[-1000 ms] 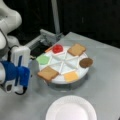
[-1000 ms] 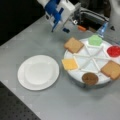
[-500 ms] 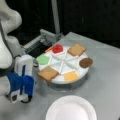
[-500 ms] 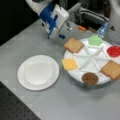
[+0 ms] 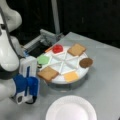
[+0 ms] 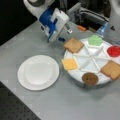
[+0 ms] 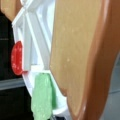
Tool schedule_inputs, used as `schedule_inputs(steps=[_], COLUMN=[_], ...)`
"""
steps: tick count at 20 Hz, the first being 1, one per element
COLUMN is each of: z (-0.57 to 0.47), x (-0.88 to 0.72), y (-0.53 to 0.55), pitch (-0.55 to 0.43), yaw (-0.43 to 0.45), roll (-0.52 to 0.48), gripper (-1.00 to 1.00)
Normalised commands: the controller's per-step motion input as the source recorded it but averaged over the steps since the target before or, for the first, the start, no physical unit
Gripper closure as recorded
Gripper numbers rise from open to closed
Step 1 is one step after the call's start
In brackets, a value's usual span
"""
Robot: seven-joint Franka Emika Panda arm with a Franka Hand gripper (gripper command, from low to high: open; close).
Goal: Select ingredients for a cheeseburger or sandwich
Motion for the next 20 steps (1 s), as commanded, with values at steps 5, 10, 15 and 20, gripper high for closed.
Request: schedule_inputs(steps=[5,10,15,20], z=[-0.29,-0.31,-0.23,-0.19], x=[0.38,0.36,0.33,0.3], y=[-0.21,-0.22,-0.19,-0.19], pitch=[-0.031,-0.052,-0.054,-0.061], yaw=[0.145,0.141,0.176,0.197], roll=[0.487,0.484,0.445,0.377], gripper=[-1.0,-1.0,-1.0,-1.0])
